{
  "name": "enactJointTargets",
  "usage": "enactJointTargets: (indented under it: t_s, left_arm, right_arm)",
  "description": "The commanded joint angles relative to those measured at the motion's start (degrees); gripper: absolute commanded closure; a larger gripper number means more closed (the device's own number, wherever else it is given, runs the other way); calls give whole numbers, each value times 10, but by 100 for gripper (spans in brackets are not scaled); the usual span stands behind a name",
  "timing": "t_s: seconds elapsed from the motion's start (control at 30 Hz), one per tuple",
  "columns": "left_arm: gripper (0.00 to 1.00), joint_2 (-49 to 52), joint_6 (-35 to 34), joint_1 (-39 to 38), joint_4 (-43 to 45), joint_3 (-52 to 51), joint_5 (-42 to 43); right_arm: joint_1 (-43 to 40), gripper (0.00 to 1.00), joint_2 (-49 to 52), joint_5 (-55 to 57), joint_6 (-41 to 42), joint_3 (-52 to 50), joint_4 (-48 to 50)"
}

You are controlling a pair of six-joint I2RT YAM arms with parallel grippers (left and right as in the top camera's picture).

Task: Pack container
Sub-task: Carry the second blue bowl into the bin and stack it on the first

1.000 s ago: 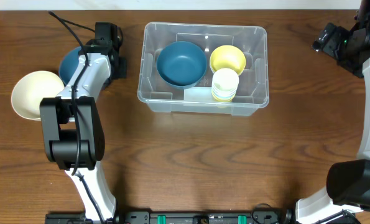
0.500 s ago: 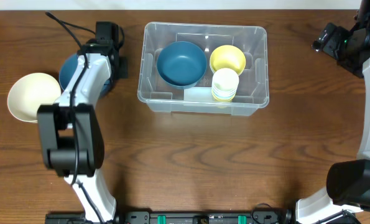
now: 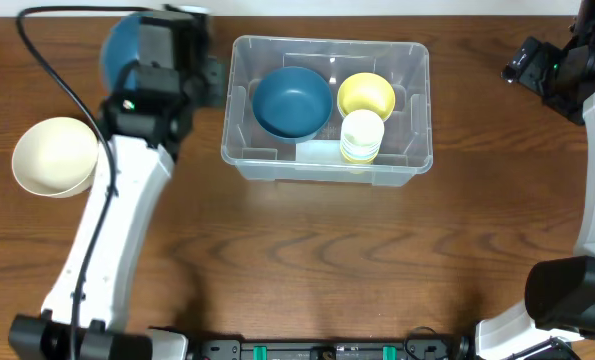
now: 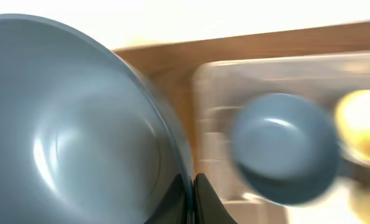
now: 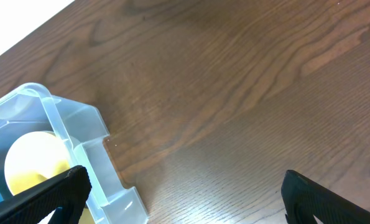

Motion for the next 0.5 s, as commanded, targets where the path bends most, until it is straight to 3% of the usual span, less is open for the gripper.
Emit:
enactJointTargets:
  t_s: [0.0,0.2,0.47]
  left_arm:
    - [94,-3,67,-65,0,5,37]
    - [94,19,106,-157,5,5,34]
    - [94,72,99,-170,23,5,35]
  right_arm:
    - [-2,1,-9,2,5,7,0]
    - [-2,1,-9,2,5,7,0]
    - [-2,1,-9,2,5,7,0]
